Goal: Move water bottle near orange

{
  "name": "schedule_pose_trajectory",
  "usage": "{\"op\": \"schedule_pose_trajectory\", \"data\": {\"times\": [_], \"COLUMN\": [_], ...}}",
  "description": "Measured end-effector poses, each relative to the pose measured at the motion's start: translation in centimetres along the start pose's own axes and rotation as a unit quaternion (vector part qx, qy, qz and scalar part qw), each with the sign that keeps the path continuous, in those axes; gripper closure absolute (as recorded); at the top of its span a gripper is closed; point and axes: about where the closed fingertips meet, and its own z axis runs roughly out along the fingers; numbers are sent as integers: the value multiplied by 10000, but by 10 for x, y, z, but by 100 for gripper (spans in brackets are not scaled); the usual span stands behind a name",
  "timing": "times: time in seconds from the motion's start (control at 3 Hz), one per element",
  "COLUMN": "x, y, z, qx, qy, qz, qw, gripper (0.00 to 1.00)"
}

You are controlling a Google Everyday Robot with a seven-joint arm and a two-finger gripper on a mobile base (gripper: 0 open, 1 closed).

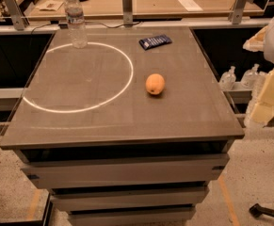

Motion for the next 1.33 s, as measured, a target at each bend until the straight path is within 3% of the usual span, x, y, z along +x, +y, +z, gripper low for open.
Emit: {"op": "schedule_pose_trajectory", "data": {"times": [0.67, 1.0, 1.33], "x": [-2, -9, -11], "y": [-3, -12, -38], "z": [-2, -1, 2], "qx": [69, 172, 352], "qy": [-153, -722, -1746], "qz": [2, 109, 403], "qw": [9999, 9972, 9832], "gripper": [0, 0, 0]}}
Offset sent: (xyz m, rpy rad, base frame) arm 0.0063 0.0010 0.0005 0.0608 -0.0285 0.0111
